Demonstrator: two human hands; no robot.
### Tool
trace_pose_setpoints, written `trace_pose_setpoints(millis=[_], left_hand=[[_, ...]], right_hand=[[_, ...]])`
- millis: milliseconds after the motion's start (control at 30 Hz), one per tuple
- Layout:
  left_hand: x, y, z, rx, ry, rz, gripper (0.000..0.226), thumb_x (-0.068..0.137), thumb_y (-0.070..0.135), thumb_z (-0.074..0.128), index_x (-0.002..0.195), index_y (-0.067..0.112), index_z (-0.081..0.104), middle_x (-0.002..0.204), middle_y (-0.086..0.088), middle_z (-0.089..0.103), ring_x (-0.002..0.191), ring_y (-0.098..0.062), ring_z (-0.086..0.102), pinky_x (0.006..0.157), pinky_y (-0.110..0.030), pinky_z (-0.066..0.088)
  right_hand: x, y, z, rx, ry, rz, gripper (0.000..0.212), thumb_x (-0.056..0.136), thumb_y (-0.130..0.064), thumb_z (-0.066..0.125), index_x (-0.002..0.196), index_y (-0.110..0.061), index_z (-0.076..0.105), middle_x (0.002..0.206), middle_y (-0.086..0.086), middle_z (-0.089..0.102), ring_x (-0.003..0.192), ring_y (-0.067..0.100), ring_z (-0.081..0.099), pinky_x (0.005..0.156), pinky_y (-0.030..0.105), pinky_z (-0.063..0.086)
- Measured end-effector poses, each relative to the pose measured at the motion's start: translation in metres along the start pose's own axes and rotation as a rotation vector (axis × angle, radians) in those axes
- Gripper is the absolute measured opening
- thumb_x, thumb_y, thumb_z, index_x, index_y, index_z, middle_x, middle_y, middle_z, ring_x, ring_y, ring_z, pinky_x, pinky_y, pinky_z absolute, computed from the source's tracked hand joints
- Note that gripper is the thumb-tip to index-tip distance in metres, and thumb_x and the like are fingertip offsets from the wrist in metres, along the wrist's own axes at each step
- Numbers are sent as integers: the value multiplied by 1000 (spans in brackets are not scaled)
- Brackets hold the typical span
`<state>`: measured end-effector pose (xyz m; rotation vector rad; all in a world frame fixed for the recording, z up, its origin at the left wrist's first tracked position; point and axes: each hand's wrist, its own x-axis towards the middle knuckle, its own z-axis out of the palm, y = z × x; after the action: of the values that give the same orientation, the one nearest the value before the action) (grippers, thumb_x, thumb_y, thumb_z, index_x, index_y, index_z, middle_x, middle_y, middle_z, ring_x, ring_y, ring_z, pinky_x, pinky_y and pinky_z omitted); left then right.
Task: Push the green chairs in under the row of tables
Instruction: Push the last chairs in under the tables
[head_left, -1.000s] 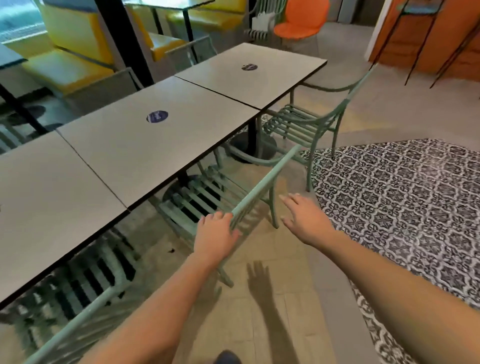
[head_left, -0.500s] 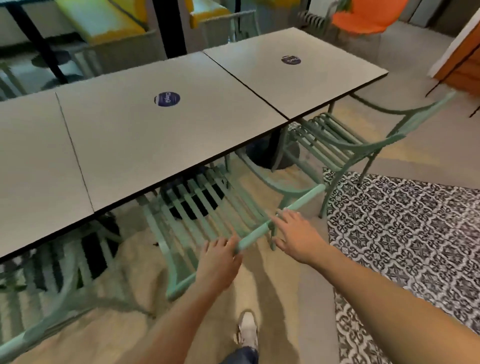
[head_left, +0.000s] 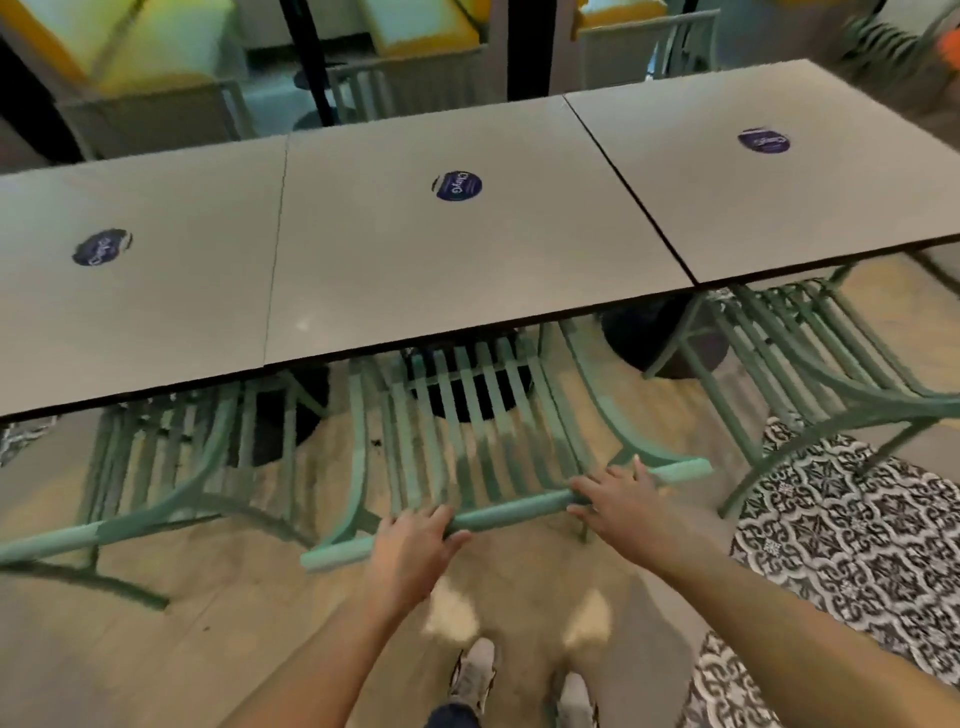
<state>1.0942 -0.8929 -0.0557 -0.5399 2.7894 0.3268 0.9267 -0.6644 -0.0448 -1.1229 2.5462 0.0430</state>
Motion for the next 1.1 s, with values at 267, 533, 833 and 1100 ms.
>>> trace_pose_setpoints(millis=[267,533,833,1100], left_hand=[[-5,10,0,28,11,-26,37,96,59,30,110,32,52,110,10,63,108,-18,57,88,-38,39],[6,15,2,0,55,-25,28,95,59,32,92,35,45,100,11,62,99,-17,57,85,-39,40],[40,22,-5,-16,61,-32,27,95,59,31,90,35,43,92,15,53,93,-13,56,87,-39,40],[67,23,-11,-21,72,-18,34,95,59,32,103,34,52,97,14,56,94,-12,56,91,-41,41]], right_hand=[[0,11,-2,-9,-17,-64,35,97,-49,31,122,-32,49,120,-8,56,119,19,48,109,54,22],[7,21,-6,-35,23,-64,35,97,-50,33,120,-31,52,118,-8,58,114,20,51,100,48,34],[33,40,-19,-47,-2,-40,35,96,-51,32,120,-33,49,119,-9,57,114,18,51,100,48,36],[53,52,-29,-38,2,-29,34,97,-49,32,124,-34,47,119,-10,56,116,16,50,104,49,33]])
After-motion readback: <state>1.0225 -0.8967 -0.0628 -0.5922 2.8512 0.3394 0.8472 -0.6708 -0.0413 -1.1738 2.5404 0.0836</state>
